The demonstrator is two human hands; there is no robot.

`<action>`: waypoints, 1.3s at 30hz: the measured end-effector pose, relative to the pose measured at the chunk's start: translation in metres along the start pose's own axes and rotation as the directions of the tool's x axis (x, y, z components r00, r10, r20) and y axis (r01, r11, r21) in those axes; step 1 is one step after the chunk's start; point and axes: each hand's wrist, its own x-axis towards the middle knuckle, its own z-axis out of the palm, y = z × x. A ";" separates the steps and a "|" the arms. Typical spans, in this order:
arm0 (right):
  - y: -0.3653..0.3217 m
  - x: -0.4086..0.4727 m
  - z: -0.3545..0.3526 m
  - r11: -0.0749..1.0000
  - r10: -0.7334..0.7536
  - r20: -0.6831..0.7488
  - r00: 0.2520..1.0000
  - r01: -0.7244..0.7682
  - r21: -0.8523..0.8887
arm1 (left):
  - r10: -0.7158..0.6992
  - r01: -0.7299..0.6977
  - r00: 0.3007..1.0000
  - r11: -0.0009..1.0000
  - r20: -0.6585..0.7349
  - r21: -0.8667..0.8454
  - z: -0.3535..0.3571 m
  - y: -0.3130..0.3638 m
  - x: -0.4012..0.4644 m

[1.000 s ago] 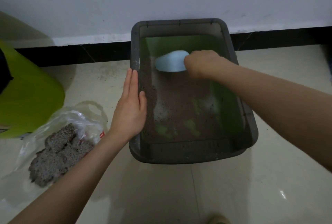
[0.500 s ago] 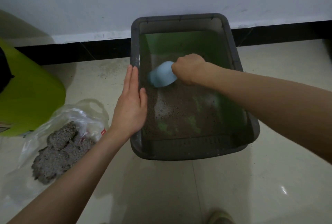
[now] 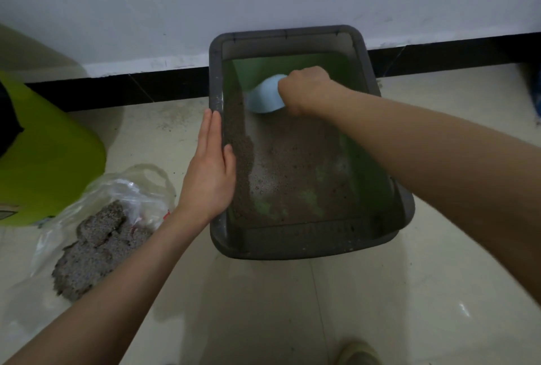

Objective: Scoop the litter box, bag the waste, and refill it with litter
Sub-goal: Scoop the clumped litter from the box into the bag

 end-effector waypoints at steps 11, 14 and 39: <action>-0.022 -0.052 0.022 0.964 -0.244 0.210 0.947 0.261 -0.057 | 0.022 -0.023 1.000 1.000 -0.014 -0.010 0.000 -0.003 0.001; -0.010 -0.074 0.018 0.942 -0.272 0.301 0.914 0.317 -0.111 | 0.020 -0.021 1.000 1.000 -0.021 -0.006 0.001 -0.002 0.001; 0.032 -0.058 -0.011 0.977 0.027 0.413 0.910 -0.112 0.182 | 0.004 -0.004 0.999 1.000 -0.035 0.009 0.002 -0.003 0.002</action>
